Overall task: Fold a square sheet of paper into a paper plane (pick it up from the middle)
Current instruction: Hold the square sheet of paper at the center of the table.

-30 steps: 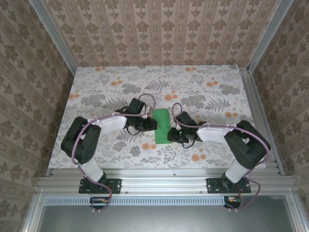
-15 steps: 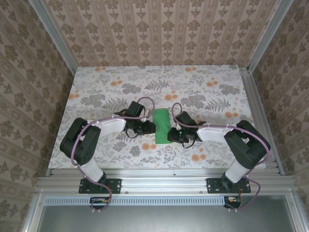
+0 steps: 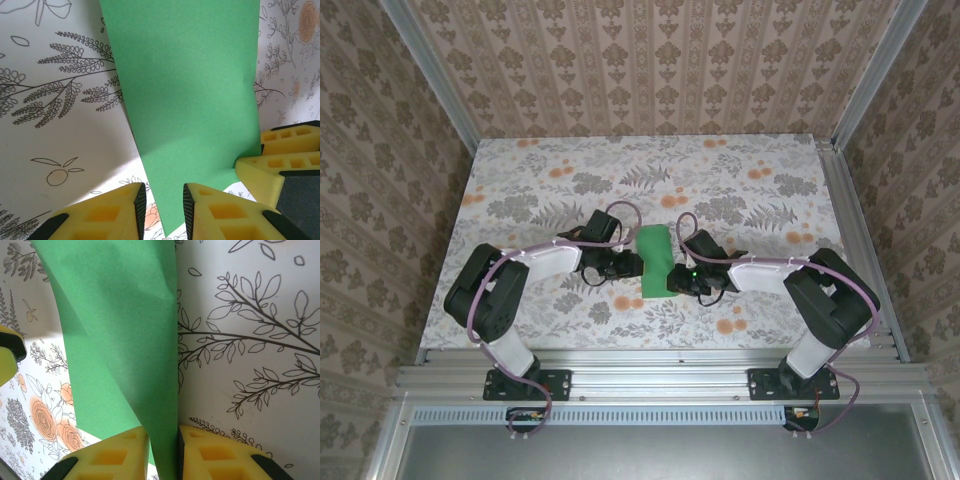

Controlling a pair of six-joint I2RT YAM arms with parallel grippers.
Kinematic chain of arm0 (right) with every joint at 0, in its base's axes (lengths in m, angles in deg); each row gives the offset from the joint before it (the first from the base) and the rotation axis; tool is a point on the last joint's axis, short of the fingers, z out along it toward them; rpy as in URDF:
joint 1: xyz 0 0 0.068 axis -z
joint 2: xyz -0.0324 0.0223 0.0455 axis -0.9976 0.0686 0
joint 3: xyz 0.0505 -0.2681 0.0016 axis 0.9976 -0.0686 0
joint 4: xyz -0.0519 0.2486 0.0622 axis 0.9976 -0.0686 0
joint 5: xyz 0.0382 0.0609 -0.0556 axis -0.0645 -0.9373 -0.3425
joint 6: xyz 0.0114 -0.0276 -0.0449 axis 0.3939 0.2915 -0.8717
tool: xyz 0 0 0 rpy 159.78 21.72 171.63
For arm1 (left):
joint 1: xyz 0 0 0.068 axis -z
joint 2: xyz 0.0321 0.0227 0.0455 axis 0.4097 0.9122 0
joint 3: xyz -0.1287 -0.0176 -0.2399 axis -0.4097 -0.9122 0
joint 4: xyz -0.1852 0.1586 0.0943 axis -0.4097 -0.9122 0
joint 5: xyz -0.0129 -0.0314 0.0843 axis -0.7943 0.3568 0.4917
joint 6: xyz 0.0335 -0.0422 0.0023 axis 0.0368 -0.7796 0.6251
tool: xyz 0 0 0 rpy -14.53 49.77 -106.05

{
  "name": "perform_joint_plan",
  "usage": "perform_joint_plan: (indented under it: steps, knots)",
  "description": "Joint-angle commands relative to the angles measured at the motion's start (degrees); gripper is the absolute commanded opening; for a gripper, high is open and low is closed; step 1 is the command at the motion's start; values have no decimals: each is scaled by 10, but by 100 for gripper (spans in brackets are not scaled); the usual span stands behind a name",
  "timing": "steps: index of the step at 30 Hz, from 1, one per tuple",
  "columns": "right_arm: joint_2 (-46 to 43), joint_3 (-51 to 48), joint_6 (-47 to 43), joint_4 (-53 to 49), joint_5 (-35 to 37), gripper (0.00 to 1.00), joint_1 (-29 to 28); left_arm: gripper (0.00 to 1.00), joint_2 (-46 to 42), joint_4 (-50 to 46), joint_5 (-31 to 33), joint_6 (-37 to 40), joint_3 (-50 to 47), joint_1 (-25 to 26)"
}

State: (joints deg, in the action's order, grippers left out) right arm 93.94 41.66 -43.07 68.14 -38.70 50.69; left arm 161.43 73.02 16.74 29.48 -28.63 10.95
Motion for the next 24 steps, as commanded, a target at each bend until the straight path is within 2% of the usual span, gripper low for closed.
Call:
perform_joint_plan:
  steps: [1,24]
  knots:
    - [19,-10,-2,-20,-3,25,3,29,-18,1,-6,-11,10,8]
    - [25,-7,-9,-27,0,26,5,25,20,56,-23,-58,-14,59]
